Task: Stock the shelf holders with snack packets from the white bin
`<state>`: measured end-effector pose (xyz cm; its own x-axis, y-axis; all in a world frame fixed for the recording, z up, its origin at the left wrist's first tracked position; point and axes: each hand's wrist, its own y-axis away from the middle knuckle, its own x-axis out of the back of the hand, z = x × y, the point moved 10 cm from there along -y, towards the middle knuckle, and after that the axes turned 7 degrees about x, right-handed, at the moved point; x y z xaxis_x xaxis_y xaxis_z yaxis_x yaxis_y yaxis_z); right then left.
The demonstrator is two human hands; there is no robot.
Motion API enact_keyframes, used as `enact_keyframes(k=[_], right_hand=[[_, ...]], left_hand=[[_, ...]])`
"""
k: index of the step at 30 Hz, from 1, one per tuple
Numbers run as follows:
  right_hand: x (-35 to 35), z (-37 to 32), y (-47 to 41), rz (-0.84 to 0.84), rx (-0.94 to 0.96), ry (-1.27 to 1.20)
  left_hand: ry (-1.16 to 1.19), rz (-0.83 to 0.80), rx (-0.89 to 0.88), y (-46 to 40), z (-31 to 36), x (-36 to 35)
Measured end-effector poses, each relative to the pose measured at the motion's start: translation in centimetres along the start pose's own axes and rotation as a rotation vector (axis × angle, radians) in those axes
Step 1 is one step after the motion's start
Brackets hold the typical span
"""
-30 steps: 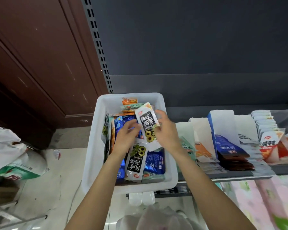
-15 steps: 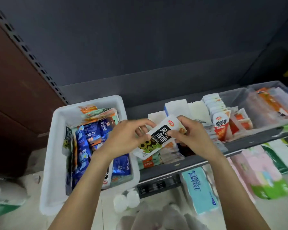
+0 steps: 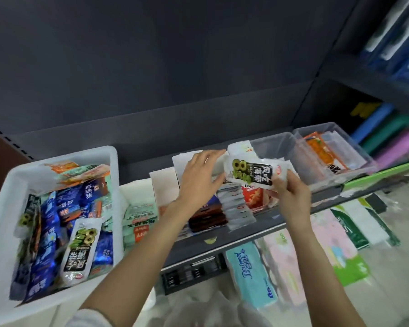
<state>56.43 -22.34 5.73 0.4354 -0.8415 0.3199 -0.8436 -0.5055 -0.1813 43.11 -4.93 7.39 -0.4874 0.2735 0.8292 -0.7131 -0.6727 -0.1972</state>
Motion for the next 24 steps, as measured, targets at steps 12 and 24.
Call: enact_keyframes(k=[12,24], right_hand=[[-10.3,-5.7,-0.4,-0.287,0.829,0.876],[-10.6,-2.8,0.1,-0.432,0.723,0.817]], left_hand=[[-0.181,-0.021,0.065,-0.9,-1.7,-3.2],[-0.261,-0.152,-0.035,2.1,-2.2,-2.0]])
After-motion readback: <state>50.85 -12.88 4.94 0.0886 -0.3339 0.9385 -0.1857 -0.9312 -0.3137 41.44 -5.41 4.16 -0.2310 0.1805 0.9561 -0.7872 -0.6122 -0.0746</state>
